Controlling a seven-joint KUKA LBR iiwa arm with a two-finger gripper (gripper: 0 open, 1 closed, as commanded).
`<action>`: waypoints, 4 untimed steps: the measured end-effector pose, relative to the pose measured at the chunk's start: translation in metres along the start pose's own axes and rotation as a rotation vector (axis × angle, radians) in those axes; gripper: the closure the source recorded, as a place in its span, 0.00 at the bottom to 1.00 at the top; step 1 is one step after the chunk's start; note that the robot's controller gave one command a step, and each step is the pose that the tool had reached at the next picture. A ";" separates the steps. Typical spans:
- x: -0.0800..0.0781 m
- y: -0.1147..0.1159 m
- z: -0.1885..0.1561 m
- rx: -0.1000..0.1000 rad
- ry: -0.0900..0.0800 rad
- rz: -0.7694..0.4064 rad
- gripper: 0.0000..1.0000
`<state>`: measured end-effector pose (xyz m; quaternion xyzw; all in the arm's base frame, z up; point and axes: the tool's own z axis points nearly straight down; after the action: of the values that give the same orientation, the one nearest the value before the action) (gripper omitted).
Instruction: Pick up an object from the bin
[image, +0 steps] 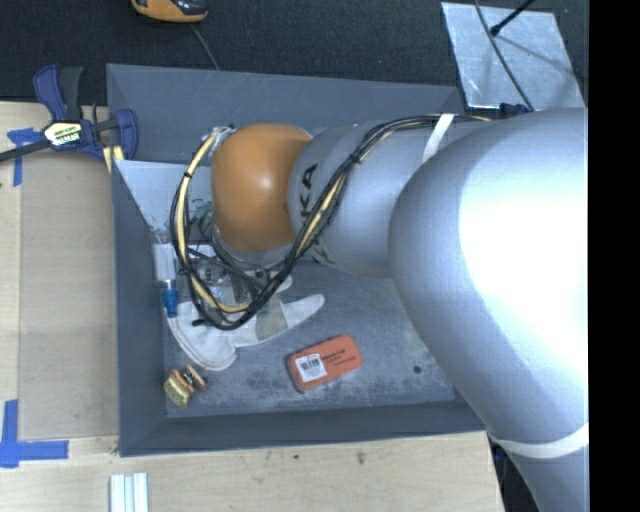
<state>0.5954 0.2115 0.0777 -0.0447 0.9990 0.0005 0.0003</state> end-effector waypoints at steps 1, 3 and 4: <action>0.000 0.000 0.000 0.000 0.000 0.000 1.00; 0.027 -0.010 -0.031 0.000 0.000 -0.063 1.00; 0.036 -0.010 -0.049 0.001 -0.001 -0.109 1.00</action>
Offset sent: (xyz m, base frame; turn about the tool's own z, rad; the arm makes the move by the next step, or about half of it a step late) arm -0.0063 -0.0039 0.0243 -0.0487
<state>0.5604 0.1979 0.1268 -0.0991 0.9951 0.0001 0.0009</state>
